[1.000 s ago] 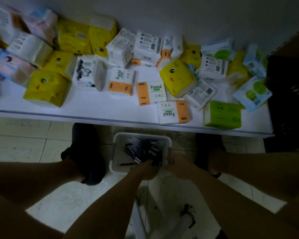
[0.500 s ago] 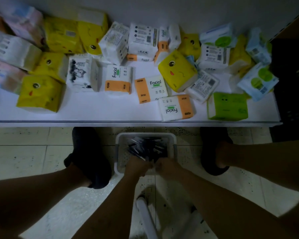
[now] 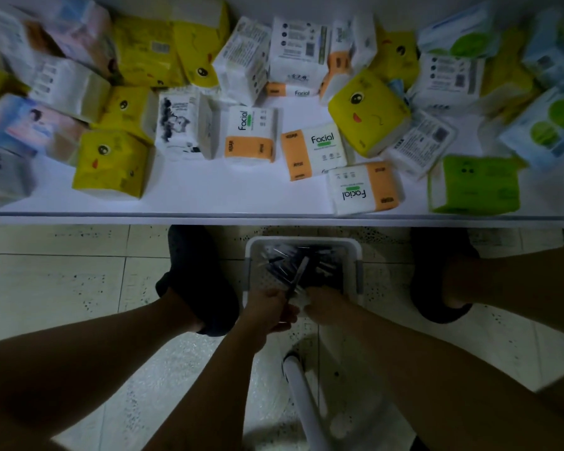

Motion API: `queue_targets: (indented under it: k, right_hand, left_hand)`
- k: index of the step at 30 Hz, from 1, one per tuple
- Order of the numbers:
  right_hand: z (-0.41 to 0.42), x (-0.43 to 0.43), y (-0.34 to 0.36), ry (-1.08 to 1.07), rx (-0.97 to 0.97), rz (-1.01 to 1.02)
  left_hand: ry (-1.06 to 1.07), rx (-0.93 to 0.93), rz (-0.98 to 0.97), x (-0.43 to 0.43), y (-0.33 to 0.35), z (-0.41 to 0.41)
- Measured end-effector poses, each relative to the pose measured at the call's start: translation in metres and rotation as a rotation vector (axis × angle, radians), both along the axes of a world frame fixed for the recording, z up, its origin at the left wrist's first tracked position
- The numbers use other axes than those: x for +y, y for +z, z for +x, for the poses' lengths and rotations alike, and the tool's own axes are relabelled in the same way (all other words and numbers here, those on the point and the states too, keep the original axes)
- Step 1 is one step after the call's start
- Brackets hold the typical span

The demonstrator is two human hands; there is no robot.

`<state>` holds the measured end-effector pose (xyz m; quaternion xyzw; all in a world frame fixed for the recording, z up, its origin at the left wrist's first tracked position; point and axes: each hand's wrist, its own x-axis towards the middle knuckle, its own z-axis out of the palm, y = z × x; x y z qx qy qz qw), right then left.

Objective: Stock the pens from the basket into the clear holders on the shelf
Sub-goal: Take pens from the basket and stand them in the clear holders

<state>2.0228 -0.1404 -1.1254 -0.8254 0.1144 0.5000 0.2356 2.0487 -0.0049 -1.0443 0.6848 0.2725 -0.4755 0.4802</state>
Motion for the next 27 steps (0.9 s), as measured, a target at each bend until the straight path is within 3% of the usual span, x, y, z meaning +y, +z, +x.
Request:
queue_targets:
  k: [8, 11, 15, 18, 22, 27]
  right_hand:
    - [0.009, -0.001, -0.001, -0.133, 0.053, 0.020]
    - [0.010, -0.005, 0.004, -0.224, -0.056, 0.046]
    - [0.009, -0.011, 0.017, -0.378, -0.184, -0.019]
    - [0.007, -0.017, 0.020, -0.357, -0.127, -0.016]
    - [0.002, -0.028, 0.049, -0.357, -0.134, -0.056]
    - [-0.010, -0.037, 0.081, -0.438, -0.161, -0.070]
  left_hand:
    - [0.090, -0.022, -0.053, -0.003, 0.003, 0.011]
    - [0.134, -0.007, -0.056, -0.006, 0.004, 0.009]
    - [0.068, 0.006, -0.081, -0.017, 0.013, 0.000]
    - [0.007, -0.009, -0.087, -0.022, 0.015, -0.002]
    - [-0.104, -0.127, -0.053, -0.029, 0.019, -0.002]
    - [-0.020, -0.302, -0.010, -0.042, 0.036, 0.004]
